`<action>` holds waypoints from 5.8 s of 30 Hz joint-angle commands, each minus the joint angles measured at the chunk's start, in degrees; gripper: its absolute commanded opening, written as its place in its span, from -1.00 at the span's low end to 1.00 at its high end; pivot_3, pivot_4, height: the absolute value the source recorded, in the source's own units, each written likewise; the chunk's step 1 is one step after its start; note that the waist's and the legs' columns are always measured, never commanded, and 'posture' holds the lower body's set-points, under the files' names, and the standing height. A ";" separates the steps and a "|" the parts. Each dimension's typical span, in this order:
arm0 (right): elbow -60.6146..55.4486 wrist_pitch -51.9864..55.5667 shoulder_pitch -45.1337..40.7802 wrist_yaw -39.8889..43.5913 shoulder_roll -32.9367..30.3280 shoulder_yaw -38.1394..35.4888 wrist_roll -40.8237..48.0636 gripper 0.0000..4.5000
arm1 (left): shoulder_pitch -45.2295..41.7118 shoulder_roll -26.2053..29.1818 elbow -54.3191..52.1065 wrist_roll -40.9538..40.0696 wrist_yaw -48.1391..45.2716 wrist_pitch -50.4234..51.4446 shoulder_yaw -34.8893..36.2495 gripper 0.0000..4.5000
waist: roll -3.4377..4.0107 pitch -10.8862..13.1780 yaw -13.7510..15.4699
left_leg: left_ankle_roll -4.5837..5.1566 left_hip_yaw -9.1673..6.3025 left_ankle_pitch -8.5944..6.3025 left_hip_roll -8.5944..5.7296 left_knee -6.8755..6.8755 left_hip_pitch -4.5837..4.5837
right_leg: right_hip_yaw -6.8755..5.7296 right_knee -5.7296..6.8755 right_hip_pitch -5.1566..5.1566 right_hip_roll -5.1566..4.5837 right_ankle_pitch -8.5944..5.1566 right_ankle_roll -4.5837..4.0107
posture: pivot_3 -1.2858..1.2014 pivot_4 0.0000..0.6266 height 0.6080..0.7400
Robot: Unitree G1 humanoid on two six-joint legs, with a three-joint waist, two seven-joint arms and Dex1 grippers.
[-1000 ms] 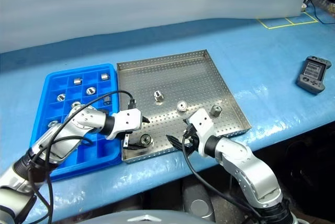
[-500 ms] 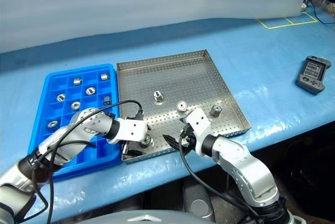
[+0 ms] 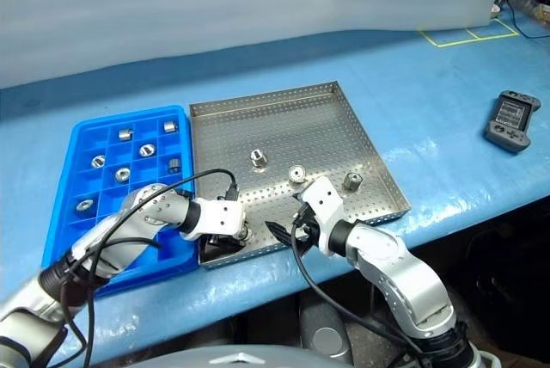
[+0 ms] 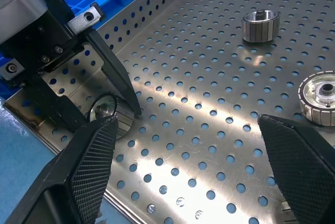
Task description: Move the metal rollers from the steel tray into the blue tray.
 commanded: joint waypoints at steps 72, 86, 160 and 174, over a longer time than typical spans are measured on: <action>-1.67 -3.01 -3.13 1.13 1.99 4.30 -1.22 1.00 | -4.75 -32.78 10.21 -17.99 45.80 15.87 29.15 1.00 | -0.21 0.10 0.03 | -0.01 -0.29 0.00 -0.14 0.11 0.15 | -0.26 -0.20 0.48 -0.11 0.06 0.10 | -0.12 -0.52 1.00; -2.47 -2.86 -2.38 -0.03 2.02 3.97 -1.33 1.00 | -4.58 -32.53 16.79 -16.93 45.20 14.29 25.78 1.00 | -0.21 0.11 -1.90 | -0.01 -0.28 0.00 -0.14 0.10 0.14 | -0.21 -0.19 0.48 -0.10 0.09 0.17 | -0.13 -0.52 1.00; -3.96 -2.00 5.04 -0.84 -2.47 -0.63 -1.82 1.00 | -5.31 -12.53 13.29 -10.17 13.81 5.93 5.16 1.00 | -0.19 0.12 -3.04 | 0.00 -0.13 0.00 -0.13 -0.01 -0.02 | -0.08 -0.14 0.10 -0.10 -0.01 0.15 | -0.16 -0.52 1.00; -2.74 -2.36 2.13 0.07 -1.23 -1.63 -1.04 1.00 | 0.54 -20.11 7.49 -17.11 25.16 8.03 19.95 -0.25 | -0.19 0.13 -2.81 | 0.00 -0.13 0.00 -0.13 0.00 -0.03 | -0.06 -0.11 0.09 -0.10 0.06 0.26 | -0.13 -0.52 1.00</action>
